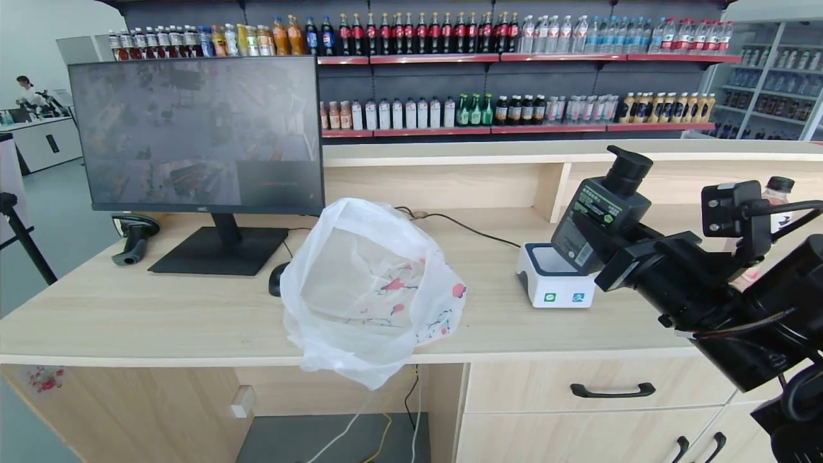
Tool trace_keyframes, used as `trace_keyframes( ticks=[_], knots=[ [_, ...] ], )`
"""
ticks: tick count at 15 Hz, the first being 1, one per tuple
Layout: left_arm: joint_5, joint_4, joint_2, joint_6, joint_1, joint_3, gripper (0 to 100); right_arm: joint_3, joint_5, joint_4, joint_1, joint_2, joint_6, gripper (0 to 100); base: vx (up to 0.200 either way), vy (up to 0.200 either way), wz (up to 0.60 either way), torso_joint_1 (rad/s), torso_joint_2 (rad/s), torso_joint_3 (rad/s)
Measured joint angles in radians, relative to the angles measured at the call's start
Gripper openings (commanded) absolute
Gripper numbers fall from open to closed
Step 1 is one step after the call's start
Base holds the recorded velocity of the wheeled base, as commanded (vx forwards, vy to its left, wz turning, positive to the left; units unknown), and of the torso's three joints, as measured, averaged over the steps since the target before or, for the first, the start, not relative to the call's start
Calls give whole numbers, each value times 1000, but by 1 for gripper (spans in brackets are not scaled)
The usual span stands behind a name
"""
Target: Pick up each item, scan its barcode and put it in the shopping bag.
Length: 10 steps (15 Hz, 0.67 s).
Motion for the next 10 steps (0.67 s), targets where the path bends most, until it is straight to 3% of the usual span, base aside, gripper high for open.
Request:
trace_keyframes(
  ticks=[6, 10],
  knots=[
    [0, 1, 0, 2, 0, 0, 100, 2, -1, -1, 2, 4, 0, 0, 0, 0, 0, 0, 0, 0],
    [0, 0, 0, 2, 0, 0, 100, 7, -2, 0, 8, 6, 0, 0, 0, 0, 600, 2, 0, 5]
  ],
)
